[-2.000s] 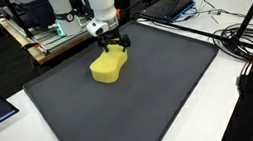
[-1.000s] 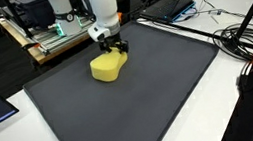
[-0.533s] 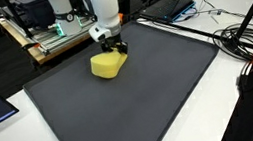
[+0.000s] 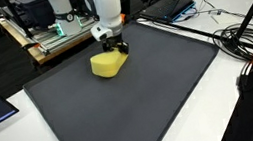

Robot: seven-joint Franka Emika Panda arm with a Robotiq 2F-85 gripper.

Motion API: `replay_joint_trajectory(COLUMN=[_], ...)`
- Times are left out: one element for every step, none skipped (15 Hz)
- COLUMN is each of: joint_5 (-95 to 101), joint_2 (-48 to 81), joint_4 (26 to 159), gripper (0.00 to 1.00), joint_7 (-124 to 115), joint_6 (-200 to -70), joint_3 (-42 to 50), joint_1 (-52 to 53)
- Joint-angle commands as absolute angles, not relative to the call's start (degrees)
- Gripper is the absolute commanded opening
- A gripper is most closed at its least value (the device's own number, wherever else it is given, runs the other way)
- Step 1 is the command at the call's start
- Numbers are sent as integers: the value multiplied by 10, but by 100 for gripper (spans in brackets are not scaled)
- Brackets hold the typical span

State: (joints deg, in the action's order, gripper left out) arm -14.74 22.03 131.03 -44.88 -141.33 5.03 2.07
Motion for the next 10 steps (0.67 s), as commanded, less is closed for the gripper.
replay_joint_trajectory(joint_5=[-130, -129, -128, -129, -129, -129, -128, -125, -123, -123], joint_2=[209, 205, 203, 201, 198, 195, 194, 194, 193, 193], joint_4=[1313, 1316, 1318, 1319, 1320, 1321, 1321, 1320, 1320, 1319], gripper=[6, 6, 6, 6, 6, 6, 6, 6, 6, 6], joint_7=[-478, -480, -483, -484, -485, -484, -485, -487, -488, -489], joint_6=[-1407, -1409, -1409, -1409, -1411, -1411, -1411, -1410, -1409, -1408], joint_3=[60, 60, 61, 61, 61, 60, 61, 62, 62, 62], joint_1=[31, 30, 30, 29, 28, 28, 28, 29, 29, 28])
